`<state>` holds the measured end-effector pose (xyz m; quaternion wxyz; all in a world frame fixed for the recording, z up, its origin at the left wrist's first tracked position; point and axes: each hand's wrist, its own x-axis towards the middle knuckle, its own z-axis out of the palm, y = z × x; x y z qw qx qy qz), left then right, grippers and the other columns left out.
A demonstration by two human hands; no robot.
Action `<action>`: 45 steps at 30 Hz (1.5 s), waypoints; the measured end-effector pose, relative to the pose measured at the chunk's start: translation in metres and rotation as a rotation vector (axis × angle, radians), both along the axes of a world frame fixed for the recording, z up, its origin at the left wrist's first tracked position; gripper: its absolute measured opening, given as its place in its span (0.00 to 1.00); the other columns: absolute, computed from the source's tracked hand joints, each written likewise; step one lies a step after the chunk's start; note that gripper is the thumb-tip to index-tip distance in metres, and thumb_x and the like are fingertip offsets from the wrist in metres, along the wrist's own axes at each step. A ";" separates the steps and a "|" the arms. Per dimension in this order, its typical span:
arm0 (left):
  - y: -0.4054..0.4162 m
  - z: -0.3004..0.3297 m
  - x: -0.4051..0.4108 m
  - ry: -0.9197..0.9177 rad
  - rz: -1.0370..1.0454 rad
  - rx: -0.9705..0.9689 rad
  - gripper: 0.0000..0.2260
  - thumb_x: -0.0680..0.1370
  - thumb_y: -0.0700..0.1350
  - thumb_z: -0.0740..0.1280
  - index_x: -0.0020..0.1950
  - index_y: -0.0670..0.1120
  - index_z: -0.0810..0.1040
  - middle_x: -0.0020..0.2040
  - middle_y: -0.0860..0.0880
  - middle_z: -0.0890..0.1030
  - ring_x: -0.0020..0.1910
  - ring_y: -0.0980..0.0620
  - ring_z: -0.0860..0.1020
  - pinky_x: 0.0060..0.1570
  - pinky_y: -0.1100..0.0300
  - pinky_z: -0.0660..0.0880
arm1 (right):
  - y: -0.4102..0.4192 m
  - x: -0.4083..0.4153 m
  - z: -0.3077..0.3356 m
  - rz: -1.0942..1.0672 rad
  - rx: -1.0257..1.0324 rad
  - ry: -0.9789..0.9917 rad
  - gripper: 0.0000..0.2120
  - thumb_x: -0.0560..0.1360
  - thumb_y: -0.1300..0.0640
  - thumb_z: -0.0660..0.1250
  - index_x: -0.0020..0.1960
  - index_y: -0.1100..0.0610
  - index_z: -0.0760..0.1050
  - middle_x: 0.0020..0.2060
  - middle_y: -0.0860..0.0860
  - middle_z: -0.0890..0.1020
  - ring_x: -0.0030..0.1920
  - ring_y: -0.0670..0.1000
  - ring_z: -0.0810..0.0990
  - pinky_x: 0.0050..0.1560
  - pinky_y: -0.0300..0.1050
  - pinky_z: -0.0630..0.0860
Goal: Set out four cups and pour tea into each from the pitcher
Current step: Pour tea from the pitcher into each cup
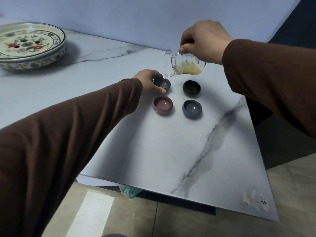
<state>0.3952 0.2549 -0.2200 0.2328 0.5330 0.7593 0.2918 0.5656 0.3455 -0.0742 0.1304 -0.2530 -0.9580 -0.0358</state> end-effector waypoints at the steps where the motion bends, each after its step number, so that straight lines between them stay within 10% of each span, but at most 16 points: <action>1: 0.000 0.000 0.000 0.002 0.000 0.001 0.30 0.64 0.53 0.77 0.64 0.51 0.76 0.60 0.50 0.79 0.57 0.49 0.77 0.63 0.55 0.71 | 0.000 -0.001 0.000 -0.001 0.001 0.000 0.09 0.76 0.48 0.69 0.48 0.54 0.82 0.39 0.49 0.79 0.44 0.53 0.76 0.46 0.45 0.68; 35: -0.001 0.002 0.001 -0.004 0.012 -0.015 0.30 0.63 0.54 0.78 0.64 0.52 0.76 0.61 0.51 0.79 0.58 0.50 0.76 0.63 0.56 0.71 | -0.008 -0.004 0.010 -0.004 0.019 -0.036 0.10 0.76 0.49 0.68 0.50 0.55 0.82 0.45 0.53 0.84 0.45 0.55 0.78 0.47 0.46 0.72; 45: -0.016 0.012 0.006 -0.103 0.025 -0.063 0.39 0.66 0.52 0.78 0.73 0.49 0.66 0.66 0.48 0.75 0.63 0.50 0.74 0.66 0.54 0.69 | 0.001 0.034 -0.016 -0.269 -0.539 0.262 0.09 0.75 0.48 0.69 0.49 0.52 0.84 0.49 0.52 0.85 0.52 0.53 0.81 0.52 0.50 0.78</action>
